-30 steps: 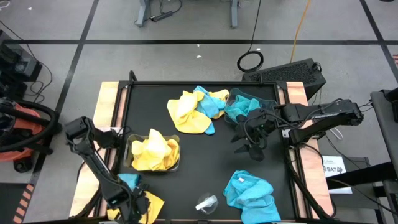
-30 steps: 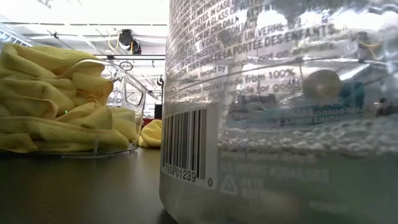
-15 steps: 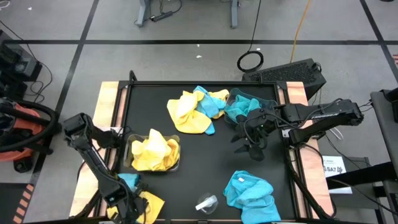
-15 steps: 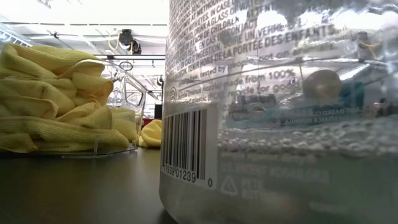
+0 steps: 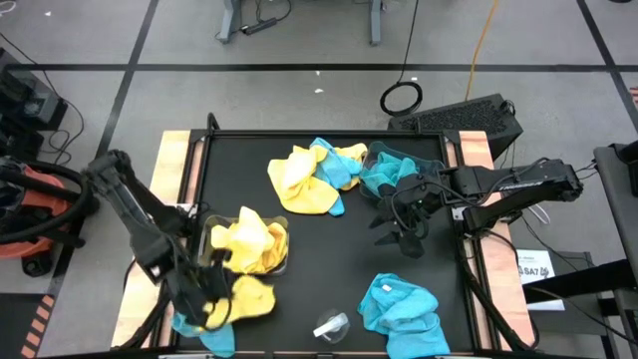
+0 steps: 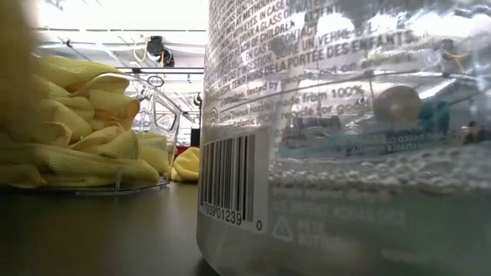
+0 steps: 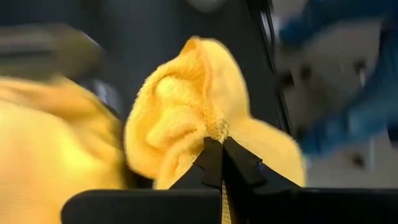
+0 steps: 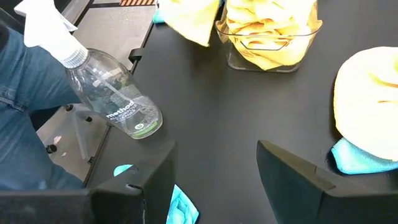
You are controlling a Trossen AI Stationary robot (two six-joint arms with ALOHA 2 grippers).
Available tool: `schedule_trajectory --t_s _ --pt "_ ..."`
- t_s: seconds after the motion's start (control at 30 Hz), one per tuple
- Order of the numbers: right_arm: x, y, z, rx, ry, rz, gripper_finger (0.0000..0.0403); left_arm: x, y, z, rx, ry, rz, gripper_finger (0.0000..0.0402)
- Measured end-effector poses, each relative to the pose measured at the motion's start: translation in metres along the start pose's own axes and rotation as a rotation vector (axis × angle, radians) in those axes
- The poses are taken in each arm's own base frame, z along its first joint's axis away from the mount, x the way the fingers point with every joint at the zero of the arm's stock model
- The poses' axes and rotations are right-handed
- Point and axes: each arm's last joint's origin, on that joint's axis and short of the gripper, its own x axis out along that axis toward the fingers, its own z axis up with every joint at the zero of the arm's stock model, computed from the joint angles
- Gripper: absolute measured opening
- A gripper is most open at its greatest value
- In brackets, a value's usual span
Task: Sort microfiber towel by color & place in baskets
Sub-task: Put the yellow microfiber towel into the bottom transparent bin
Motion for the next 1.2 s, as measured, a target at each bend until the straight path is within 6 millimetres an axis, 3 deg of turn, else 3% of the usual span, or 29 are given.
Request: schedule_trajectory --t_s 0.2,0.47,0.7,1.2 --pt "0.0 -0.001 0.0 0.0 -0.001 -0.002 0.0212 -0.039 0.022 0.01 -0.049 -0.214 0.086 0.0001" --pt "-0.001 -0.003 0.0 0.006 -0.004 -0.012 0.0212 -0.065 0.042 0.018 0.01 -0.358 0.239 0.0" --pt "-0.002 -0.007 0.001 0.015 -0.008 -0.023 0.0212 -0.078 0.058 0.028 0.072 -0.387 0.381 0.0" --pt "-0.002 -0.008 0.001 0.024 -0.009 -0.026 0.0212 -0.085 0.091 0.021 0.064 -0.228 0.672 0.0"
